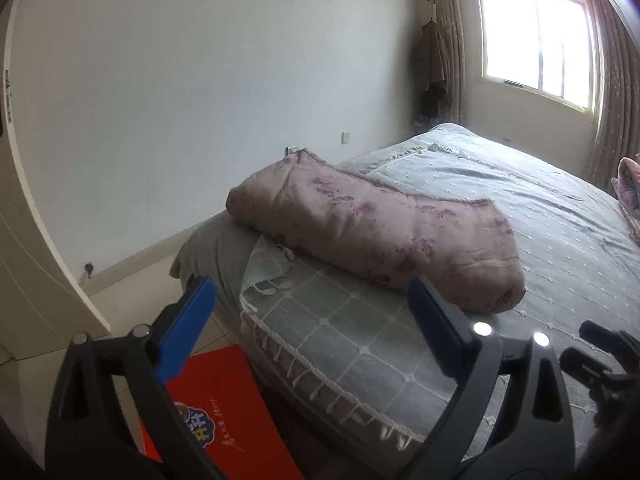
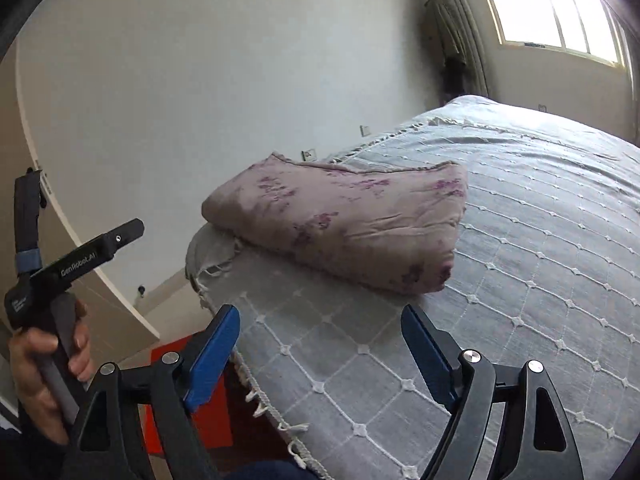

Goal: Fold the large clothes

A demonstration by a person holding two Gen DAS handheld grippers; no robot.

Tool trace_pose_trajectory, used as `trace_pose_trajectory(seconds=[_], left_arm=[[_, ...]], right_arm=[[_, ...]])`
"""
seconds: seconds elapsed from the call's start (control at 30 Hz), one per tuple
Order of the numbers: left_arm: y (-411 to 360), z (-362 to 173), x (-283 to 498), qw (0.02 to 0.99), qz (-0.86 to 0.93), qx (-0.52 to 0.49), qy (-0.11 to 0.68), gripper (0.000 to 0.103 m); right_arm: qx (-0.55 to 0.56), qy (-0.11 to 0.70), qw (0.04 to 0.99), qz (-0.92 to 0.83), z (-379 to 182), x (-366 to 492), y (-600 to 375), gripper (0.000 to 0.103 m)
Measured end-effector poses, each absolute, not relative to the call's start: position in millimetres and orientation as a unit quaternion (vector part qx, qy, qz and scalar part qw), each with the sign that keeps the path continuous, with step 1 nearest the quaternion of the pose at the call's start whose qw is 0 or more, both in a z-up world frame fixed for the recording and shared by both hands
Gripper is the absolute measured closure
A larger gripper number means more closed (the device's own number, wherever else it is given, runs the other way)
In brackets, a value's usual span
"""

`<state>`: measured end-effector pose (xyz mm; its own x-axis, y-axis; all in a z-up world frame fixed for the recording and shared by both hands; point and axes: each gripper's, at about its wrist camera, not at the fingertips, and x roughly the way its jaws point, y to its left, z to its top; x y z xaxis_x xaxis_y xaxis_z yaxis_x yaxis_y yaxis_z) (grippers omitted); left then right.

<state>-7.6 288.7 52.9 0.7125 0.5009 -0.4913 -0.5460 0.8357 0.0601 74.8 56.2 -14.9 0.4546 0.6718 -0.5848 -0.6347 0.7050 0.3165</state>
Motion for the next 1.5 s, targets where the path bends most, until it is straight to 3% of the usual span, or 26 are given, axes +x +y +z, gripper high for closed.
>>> trace_pose_trajectory(seconds=[0.23, 0.53, 1.03, 1.17, 1.5], left_arm=[[232, 41, -32, 0.917, 0.313, 0.000, 0.247, 0.002], [197, 36, -33, 0.908, 0.329, 0.015, 0.259, 0.002], [182, 15, -17, 0.903, 0.322, -0.003, 0.284, 0.001], [186, 12, -17, 0.899, 0.325, -0.017, 0.292, 0.001], [190, 8, -15, 0.895, 0.328, -0.022, 0.301, 0.001]], right_arm=[[0.008, 0.373, 0.844, 0.386, -47, 52, 43, 0.018], [0.032, 0.359, 0.854, 0.375, -34, 49, 21, 0.014], [0.022, 0.339, 0.876, 0.344, -31, 52, 2, 0.008], [0.025, 0.348, 0.873, 0.341, -33, 52, 3, 0.000], [0.014, 0.336, 0.883, 0.327, -32, 48, 5, 0.000]])
